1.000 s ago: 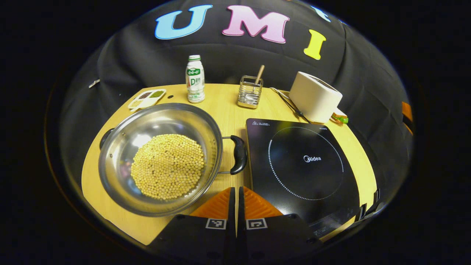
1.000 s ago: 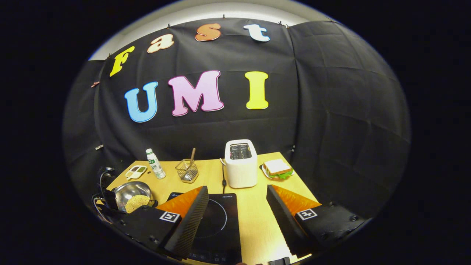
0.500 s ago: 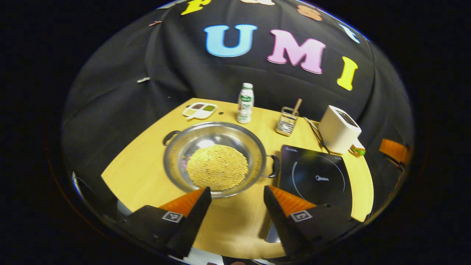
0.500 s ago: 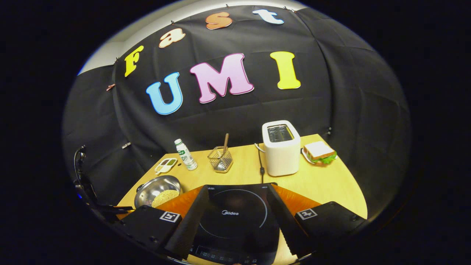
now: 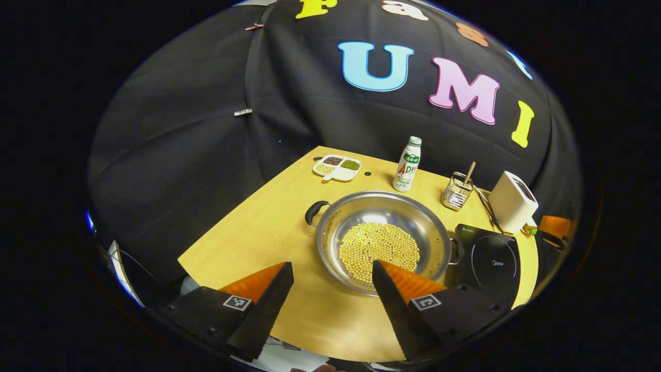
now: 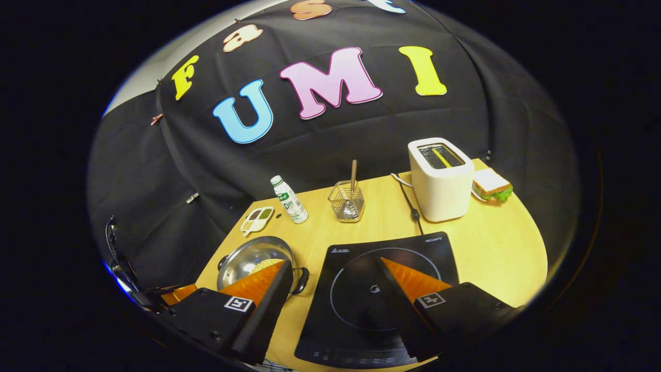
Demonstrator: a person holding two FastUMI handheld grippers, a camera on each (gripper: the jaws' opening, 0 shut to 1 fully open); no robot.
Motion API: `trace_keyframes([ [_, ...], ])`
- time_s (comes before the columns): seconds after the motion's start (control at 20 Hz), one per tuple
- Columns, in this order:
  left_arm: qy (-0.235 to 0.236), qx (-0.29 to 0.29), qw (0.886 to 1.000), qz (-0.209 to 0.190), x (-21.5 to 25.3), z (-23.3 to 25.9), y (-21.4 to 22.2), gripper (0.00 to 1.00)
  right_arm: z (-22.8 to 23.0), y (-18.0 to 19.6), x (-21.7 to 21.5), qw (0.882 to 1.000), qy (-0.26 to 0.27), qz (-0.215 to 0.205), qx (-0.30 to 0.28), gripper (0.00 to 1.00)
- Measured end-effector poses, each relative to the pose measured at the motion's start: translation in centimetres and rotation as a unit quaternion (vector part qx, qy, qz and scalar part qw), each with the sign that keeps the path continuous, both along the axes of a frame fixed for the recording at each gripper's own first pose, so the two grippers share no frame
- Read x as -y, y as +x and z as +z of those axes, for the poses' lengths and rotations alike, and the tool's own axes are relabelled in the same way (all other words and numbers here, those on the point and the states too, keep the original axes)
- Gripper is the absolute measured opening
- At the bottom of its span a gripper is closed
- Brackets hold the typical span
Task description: First push the handle of the pot to place it horizontally, then grasp the pot with both hands and set it on the induction cooktop.
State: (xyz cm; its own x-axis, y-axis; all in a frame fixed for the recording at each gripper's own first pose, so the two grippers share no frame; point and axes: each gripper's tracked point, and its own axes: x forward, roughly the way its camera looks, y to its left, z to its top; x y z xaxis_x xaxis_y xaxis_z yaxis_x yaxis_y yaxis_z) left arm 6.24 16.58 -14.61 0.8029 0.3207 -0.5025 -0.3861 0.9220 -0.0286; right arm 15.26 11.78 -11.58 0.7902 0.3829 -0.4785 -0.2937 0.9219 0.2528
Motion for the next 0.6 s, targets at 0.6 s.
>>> trace_keyframes([
  [0.6, -0.046, 0.049, 0.992, -0.104, -8.9, -2.1, 9.6, 0.96, -8.6, 0.8, -10.6, 0.998, -0.008, -0.029, -0.058, 0.99],
])
